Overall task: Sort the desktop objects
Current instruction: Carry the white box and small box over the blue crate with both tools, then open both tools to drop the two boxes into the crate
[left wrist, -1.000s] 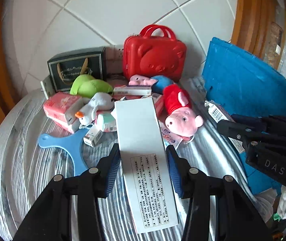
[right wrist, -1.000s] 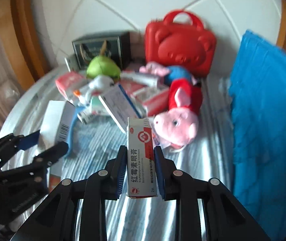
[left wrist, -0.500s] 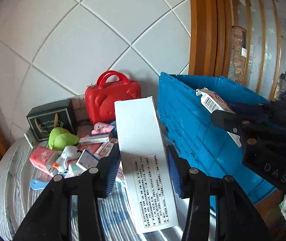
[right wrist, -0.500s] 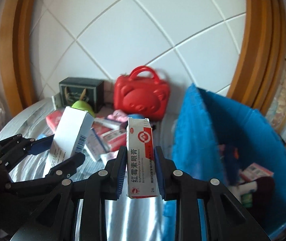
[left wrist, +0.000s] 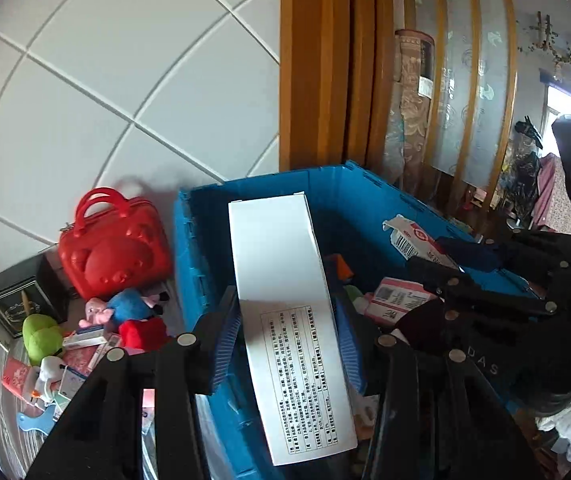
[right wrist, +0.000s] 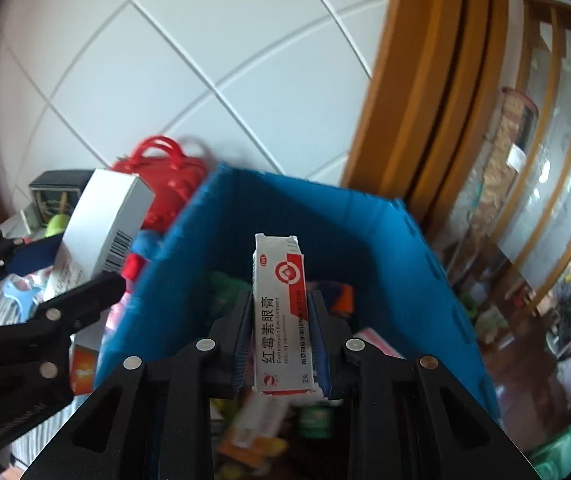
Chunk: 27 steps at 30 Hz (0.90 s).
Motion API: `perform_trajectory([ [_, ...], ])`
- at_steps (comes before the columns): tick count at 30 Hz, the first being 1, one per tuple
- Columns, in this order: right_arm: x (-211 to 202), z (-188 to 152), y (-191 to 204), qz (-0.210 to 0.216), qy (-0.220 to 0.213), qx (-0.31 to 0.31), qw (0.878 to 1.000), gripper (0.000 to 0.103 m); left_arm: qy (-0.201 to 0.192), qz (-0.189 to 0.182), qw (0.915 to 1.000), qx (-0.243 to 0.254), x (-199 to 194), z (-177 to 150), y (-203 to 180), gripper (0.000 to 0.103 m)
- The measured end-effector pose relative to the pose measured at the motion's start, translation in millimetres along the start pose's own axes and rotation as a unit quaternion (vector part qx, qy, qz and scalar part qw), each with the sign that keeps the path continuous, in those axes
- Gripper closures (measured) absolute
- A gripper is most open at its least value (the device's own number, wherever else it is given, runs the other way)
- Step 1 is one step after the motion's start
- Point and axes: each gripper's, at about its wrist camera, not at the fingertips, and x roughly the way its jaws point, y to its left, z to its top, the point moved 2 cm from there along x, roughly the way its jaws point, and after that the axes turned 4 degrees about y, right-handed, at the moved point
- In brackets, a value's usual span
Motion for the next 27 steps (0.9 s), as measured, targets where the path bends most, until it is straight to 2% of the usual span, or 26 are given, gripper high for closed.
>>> perform_trajectory([
  [3, 29, -9, -35, -0.009, 0.040, -0.004, 0.999, 0.076, 0.062, -0.011, 0.9980, 0.004, 49, 9, -27, 0.058],
  [6, 53, -26, -65, -0.009, 0.081, -0.013, 0.997, 0.076, 0.120, -0.007, 0.9926, 0.017, 95, 5, -54, 0.058],
  [11, 93, -45, -88, 0.004, 0.142, -0.026, 0.990, 0.076, 0.189, -0.013, 0.9817, 0.023, 138, -8, -78, 0.058],
  [18, 121, -62, -102, 0.036, 0.180, -0.019, 0.983, 0.076, 0.192, 0.014, 0.9807, 0.035, 152, -4, -88, 0.056],
  [21, 124, -59, -103, 0.041, 0.176, -0.021, 0.983, 0.076, 0.200, 0.021, 0.9793, 0.023, 158, -5, -84, 0.046],
  [27, 133, -57, -101, 0.050, 0.178, -0.029, 0.982, 0.076, 0.209, 0.031, 0.9771, 0.027, 163, -9, -80, 0.046],
])
